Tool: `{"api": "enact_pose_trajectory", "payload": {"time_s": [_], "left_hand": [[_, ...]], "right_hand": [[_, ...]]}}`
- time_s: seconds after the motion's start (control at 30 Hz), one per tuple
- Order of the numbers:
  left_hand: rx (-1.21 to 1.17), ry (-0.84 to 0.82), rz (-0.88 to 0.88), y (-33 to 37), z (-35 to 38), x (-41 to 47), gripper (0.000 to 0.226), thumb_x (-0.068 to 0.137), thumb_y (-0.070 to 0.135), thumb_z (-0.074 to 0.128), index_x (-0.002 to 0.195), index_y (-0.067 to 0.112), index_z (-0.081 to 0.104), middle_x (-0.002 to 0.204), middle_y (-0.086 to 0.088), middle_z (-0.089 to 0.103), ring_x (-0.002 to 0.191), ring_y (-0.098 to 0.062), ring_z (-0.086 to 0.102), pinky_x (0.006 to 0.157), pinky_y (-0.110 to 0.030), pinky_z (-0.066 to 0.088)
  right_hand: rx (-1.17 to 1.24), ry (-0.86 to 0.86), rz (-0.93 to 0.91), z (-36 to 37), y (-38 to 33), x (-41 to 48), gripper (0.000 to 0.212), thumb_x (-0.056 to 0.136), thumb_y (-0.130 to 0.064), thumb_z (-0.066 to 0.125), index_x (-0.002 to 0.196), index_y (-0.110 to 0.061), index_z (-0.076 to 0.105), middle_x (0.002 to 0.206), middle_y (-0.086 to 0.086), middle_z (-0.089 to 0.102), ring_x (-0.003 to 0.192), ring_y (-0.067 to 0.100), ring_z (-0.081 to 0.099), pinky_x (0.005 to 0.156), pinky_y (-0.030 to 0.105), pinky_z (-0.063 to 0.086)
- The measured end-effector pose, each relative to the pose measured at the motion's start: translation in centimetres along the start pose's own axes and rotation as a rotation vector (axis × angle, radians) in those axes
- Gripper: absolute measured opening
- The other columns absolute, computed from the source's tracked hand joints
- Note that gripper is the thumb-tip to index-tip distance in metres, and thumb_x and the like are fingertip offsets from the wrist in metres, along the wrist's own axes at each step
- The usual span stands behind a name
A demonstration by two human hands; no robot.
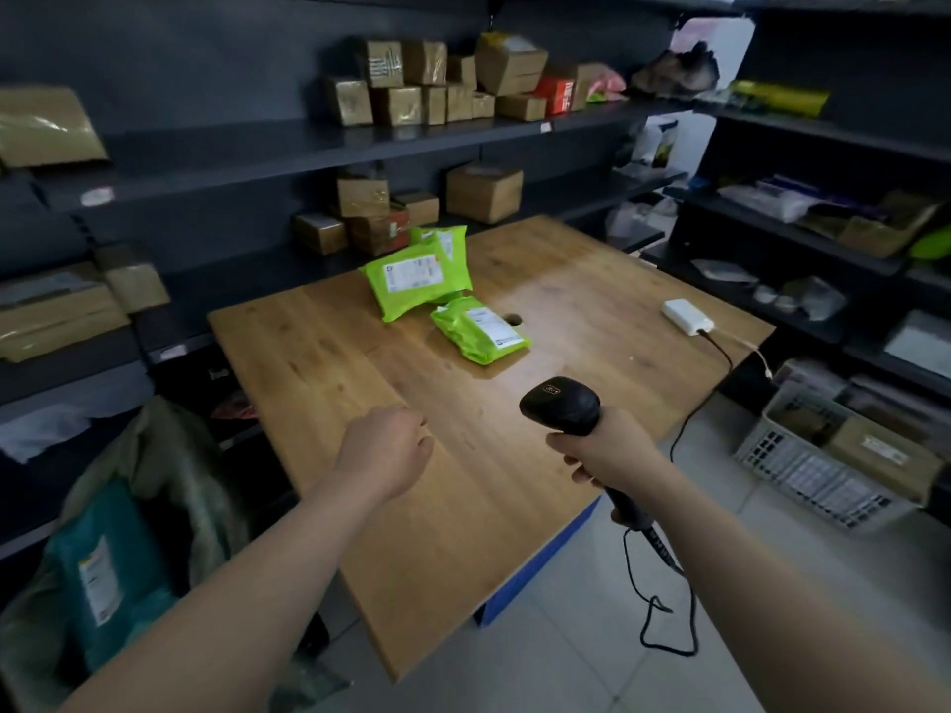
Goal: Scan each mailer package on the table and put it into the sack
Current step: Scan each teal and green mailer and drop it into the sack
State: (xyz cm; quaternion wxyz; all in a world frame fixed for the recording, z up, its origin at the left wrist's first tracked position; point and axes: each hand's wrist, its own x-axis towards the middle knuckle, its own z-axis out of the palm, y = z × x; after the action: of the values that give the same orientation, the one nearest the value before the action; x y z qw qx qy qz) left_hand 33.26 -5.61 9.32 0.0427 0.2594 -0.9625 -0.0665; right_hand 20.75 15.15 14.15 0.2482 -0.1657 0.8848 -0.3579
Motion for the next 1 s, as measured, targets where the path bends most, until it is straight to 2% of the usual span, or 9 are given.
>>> {"api": "enact_pose_trajectory", "payload": {"time_s": [0.23, 0.37, 0.5, 0.63, 0.73, 0.83, 0.93, 1.0], "left_hand": [[0.006, -0.008, -0.041, 2.3, 2.6, 9.9, 0.033, 0.09, 0.034, 0.049, 0.116, 0.019, 0.063, 0.12, -0.006, 0.064, 0.112, -0.029, 0.058, 0.087, -0.035, 0.05], [0.031, -0.012, -0.073, 2.4, 4.0, 17.0, 0.031, 0.091, 0.032, 0.049, 0.115, 0.019, 0.063, 0.116, -0.007, 0.066, 0.11, -0.03, 0.06, 0.085, -0.035, 0.048], [0.044, -0.045, -0.113, 1.9, 5.2, 22.6, 0.022, 0.089, 0.034, 0.051, 0.094, 0.016, 0.063, 0.104, -0.009, 0.066, 0.103, -0.03, 0.06, 0.082, -0.037, 0.048], [0.007, -0.122, -0.196, 2.2, 6.9, 27.2, 0.027, 0.091, 0.038, 0.053, 0.105, 0.016, 0.061, 0.109, -0.008, 0.064, 0.105, -0.029, 0.06, 0.081, -0.035, 0.047], [-0.142, -0.187, -0.308, 2.3, 9.2, 30.2, 0.038, 0.092, 0.039, 0.054, 0.119, 0.013, 0.054, 0.116, -0.011, 0.063, 0.109, -0.031, 0.059, 0.085, -0.037, 0.049], [-0.351, -0.223, -0.453, 2.1, 11.6, 32.6, 0.05, 0.09, 0.04, 0.057, 0.128, 0.009, 0.047, 0.124, -0.015, 0.061, 0.115, -0.034, 0.057, 0.092, -0.038, 0.048], [-0.637, -0.168, -0.595, 2.5, 13.2, 34.3, 0.054, 0.091, 0.032, 0.06, 0.137, 0.008, 0.042, 0.133, -0.013, 0.056, 0.123, -0.031, 0.053, 0.095, -0.031, 0.041], [-0.793, -0.099, -0.662, 3.0, 13.7, 35.2, 0.05, 0.093, 0.028, 0.061, 0.136, 0.009, 0.044, 0.135, -0.01, 0.055, 0.123, -0.027, 0.053, 0.092, -0.026, 0.039]], "right_hand": [[0.045, -0.006, -0.008, -4.3, -0.8, 10.3, 0.016, 0.087, -0.02, 0.067, 0.098, -0.008, 0.064, 0.081, 0.009, 0.068, 0.051, 0.016, 0.061, 0.045, 0.024, 0.043], [0.007, -0.021, -0.035, -5.8, -2.6, 18.6, 0.017, 0.087, -0.021, 0.064, 0.097, -0.007, 0.065, 0.079, 0.006, 0.068, 0.053, 0.015, 0.062, 0.05, 0.025, 0.045], [0.019, -0.062, -0.02, -5.6, -3.7, 25.7, 0.022, 0.086, -0.02, 0.064, 0.098, -0.002, 0.066, 0.078, 0.008, 0.068, 0.053, 0.017, 0.064, 0.054, 0.028, 0.047], [0.092, -0.091, -0.004, -4.5, -4.4, 32.2, 0.018, 0.083, -0.023, 0.068, 0.092, -0.007, 0.066, 0.077, 0.009, 0.068, 0.055, 0.017, 0.066, 0.059, 0.033, 0.052], [0.152, -0.124, 0.019, -3.3, -4.5, 36.6, 0.02, 0.082, -0.024, 0.069, 0.094, -0.008, 0.067, 0.076, 0.009, 0.065, 0.065, 0.023, 0.062, 0.065, 0.037, 0.052], [0.155, -0.176, 0.039, -1.9, -3.8, 40.5, 0.015, 0.085, -0.024, 0.069, 0.087, -0.01, 0.064, 0.074, 0.005, 0.059, 0.065, 0.02, 0.054, 0.064, 0.031, 0.044], [0.148, -0.248, 0.081, -0.3, -2.5, 43.9, 0.021, 0.081, -0.031, 0.074, 0.075, -0.015, 0.062, 0.074, 0.004, 0.058, 0.066, 0.019, 0.054, 0.061, 0.028, 0.042], [0.157, -0.314, 0.098, 0.5, -1.8, 45.5, 0.019, 0.081, -0.033, 0.075, 0.078, -0.018, 0.064, 0.079, 0.003, 0.06, 0.069, 0.017, 0.056, 0.06, 0.028, 0.044]]}}
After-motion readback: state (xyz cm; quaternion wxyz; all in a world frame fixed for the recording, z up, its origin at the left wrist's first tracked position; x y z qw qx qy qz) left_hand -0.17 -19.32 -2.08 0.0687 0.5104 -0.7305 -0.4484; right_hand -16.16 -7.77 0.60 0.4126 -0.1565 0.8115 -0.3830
